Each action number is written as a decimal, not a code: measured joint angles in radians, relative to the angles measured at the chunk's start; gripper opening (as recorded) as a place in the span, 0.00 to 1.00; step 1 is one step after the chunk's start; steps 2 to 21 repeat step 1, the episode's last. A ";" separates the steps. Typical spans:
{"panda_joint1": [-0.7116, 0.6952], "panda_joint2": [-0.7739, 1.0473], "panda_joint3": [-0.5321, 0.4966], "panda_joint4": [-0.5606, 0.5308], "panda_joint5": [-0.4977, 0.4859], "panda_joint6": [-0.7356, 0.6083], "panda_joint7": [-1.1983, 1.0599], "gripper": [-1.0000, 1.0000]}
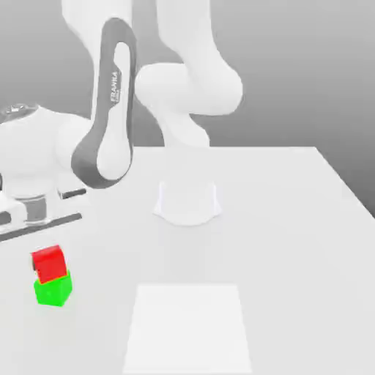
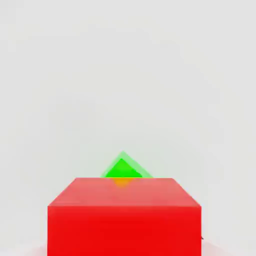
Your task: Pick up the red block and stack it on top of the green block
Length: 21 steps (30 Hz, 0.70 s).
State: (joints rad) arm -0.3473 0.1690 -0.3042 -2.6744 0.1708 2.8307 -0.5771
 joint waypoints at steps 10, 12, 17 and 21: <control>0.000 0.000 0.000 0.000 0.000 0.000 0.000 1.00; 0.000 0.000 0.000 0.000 0.000 0.000 0.000 1.00; 0.000 0.000 0.000 0.000 0.000 0.000 0.000 1.00; 0.000 0.000 0.000 0.000 0.000 0.000 0.000 1.00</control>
